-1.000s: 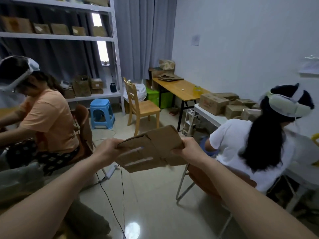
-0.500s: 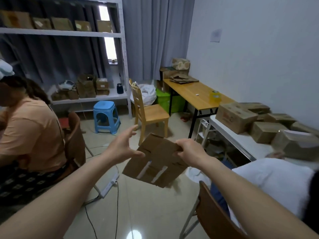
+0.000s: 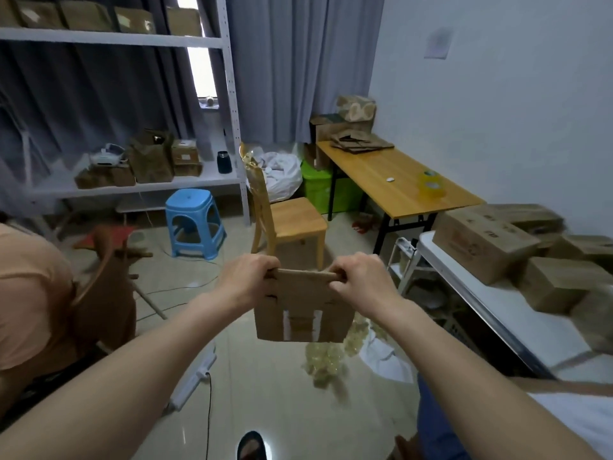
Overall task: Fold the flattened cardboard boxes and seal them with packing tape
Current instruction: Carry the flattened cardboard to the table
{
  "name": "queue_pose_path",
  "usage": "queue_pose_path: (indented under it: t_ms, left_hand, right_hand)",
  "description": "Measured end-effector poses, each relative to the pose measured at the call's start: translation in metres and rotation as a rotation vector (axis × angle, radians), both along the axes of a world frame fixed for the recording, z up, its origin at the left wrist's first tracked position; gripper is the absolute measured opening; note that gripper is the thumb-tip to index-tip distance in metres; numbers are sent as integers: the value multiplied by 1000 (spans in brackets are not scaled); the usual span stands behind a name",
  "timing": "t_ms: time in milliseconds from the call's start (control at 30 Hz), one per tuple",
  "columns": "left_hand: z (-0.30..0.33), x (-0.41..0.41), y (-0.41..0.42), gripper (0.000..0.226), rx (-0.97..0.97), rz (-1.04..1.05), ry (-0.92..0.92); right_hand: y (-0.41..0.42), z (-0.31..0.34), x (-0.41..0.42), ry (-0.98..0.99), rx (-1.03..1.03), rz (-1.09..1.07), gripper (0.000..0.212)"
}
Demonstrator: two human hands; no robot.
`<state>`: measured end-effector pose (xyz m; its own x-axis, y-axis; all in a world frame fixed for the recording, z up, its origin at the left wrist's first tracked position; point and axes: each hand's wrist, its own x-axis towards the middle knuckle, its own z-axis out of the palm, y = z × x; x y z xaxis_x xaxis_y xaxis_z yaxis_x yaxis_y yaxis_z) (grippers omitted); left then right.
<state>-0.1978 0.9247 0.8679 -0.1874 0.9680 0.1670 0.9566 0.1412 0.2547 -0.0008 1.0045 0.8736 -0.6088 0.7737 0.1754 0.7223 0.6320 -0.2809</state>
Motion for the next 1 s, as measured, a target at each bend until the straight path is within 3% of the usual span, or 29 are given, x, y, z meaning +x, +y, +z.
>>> queue_pose_path:
  t_ms: [167,267,367,500,567,633,700,767,833,900,1000]
  left_hand:
    - [-9,-78,78,21,-57,56,-235]
    - [11,-130,131,17,-61,40,-483]
    - [26,-182,186,8,-73,17,-693]
    - [23,-235,260,7,-94,32,-810]
    - [16,-252,298,6,-121,55,-807]
    - [8,-265,337,14,-116,79,-754]
    - [0,-275,377,47,-58,105,-624]
    - [-5,-279,414,91,21,107,-422]
    - [-8,-281,452,111,142,-17,-136]
    - [-8,-283,498,108,229,-214,172]
    - [-4,-286,568,82,149,-366,473]
  right_hand:
    - [103,-12,-37,130,-401,-85,56]
    - [156,-17,-76,221,-581,-83,46]
    - [207,-10,-116,269,-617,-94,24]
    - [273,-3,-156,292,-607,-159,8]
    - [304,-2,-171,284,-573,-178,12]
    - [336,-3,-188,280,-531,-196,13]
    - [371,-8,-204,239,-474,-207,7]
    - [403,-15,-219,127,-390,-216,8]
    - [436,-21,-234,-4,-273,-205,9]
    - [470,-22,-246,-77,-196,-176,9]
    - [521,-16,-263,-153,-89,-115,10]
